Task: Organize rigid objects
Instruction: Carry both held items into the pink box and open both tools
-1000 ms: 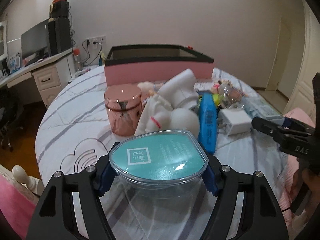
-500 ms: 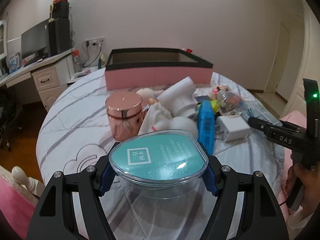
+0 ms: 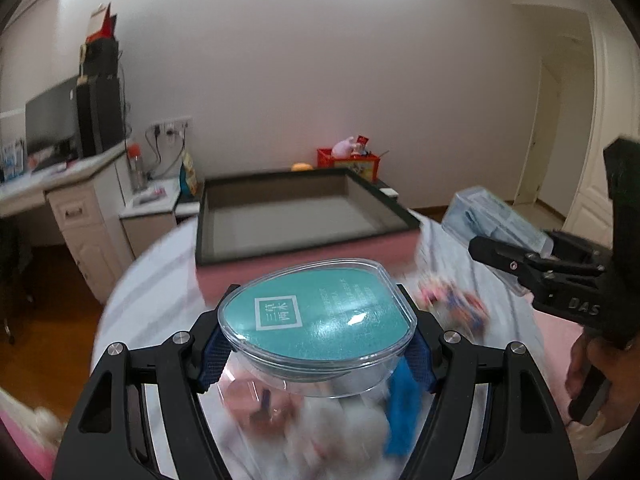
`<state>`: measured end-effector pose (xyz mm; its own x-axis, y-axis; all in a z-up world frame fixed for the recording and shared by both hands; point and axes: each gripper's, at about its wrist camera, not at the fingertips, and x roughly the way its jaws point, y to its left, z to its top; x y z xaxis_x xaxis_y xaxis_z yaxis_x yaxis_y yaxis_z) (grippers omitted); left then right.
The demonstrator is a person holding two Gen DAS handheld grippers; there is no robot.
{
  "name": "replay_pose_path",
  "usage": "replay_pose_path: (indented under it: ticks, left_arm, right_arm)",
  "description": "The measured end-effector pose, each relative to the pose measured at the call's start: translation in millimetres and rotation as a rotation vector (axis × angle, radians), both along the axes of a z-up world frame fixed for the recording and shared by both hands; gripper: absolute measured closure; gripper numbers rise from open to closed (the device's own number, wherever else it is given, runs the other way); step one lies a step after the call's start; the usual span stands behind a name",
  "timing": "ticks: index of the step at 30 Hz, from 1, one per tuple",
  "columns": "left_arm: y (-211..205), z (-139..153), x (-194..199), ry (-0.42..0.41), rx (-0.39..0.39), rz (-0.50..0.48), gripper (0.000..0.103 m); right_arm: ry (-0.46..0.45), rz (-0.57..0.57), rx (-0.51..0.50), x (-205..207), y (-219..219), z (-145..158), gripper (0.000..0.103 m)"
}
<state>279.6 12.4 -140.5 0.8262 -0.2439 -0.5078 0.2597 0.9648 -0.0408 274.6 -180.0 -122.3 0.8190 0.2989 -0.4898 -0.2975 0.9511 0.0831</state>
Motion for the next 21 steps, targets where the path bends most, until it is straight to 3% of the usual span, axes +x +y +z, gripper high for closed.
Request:
replay_pose_path:
  ticks: [3, 5, 11, 15, 21]
  left_arm:
    - [-1, 8, 48, 0.021, 0.019, 0.005, 0.03]
    - [1, 9, 78, 0.052, 0.024, 0.011, 0.03]
    - [4, -10, 169, 0.201, 0.073, 0.048, 0.03]
    - [-4, -32, 207, 0.305, 0.149, 0.063, 0.03]
    - [-7, -56, 231, 0.413, 0.186, 0.071, 0.029]
  right_arm:
    - [0.007, 0.038, -0.017, 41, 17, 15, 0.039]
    - [0.069, 0.07, -0.002, 79, 28, 15, 0.039]
    - [0.234, 0.076, -0.049, 163, 48, -15, 0.039]
    - [0.324, 0.046, -0.081, 194, 51, -42, 0.039]
    - [0.4, 0.036, -0.121, 211, 50, -68, 0.039]
